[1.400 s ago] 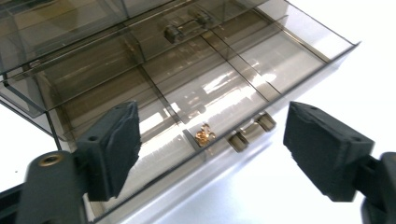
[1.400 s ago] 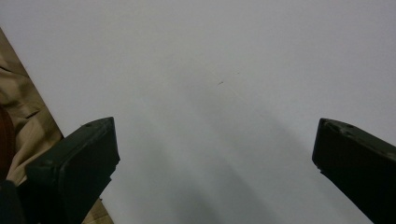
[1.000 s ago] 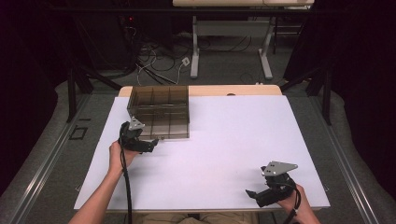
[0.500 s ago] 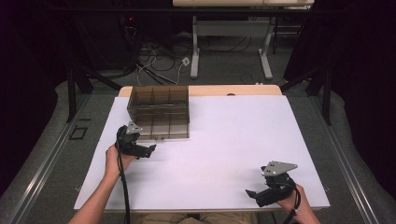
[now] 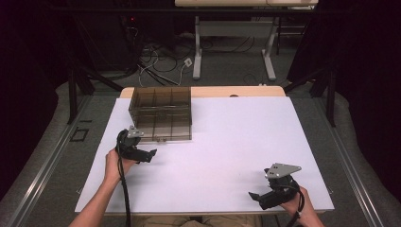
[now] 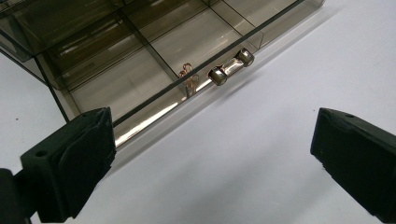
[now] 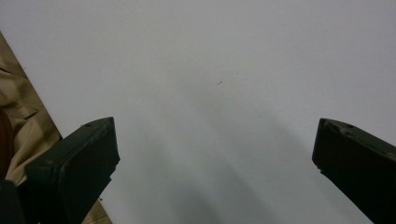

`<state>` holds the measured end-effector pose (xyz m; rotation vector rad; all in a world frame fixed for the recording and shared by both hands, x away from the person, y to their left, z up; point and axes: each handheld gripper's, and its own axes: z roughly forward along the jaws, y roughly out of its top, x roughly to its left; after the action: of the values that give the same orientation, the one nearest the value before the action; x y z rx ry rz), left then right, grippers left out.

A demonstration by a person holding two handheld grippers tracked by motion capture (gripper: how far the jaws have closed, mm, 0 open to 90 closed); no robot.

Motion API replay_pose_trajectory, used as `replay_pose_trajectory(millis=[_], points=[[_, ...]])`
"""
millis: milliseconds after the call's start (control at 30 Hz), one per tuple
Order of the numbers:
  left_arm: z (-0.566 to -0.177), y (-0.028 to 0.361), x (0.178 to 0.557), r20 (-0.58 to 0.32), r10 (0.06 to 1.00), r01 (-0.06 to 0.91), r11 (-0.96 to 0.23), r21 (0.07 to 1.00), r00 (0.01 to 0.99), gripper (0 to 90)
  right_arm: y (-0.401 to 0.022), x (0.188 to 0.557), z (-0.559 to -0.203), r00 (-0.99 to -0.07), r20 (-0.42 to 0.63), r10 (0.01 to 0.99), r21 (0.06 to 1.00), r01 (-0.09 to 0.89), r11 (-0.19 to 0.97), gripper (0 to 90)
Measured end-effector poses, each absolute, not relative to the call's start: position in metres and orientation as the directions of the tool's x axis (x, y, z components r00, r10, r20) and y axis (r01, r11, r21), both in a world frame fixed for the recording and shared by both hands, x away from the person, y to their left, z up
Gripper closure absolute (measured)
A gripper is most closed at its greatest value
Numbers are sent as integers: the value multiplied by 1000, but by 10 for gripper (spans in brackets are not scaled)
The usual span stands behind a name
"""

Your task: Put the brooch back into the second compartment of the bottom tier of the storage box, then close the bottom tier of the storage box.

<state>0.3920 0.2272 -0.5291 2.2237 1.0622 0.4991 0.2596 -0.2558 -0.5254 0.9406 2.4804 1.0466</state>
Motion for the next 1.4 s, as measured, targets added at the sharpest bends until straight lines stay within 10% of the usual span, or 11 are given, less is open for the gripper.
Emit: replay_pose_trajectory(millis=[500,1000,1400], points=[[-531,223,393,63,781,572,-506,645,621,95,-256,260,-525,-747,-8,665,720,457,522,0],[-535,219,396,55,777,572,-508,645,627,634,-256,259,-525,-747,-8,665,720,457,522,0],[-541,214,402,79,794,577,-503,644,603,900,-256,259,-525,-745,-10,668,722,457,520,0]])
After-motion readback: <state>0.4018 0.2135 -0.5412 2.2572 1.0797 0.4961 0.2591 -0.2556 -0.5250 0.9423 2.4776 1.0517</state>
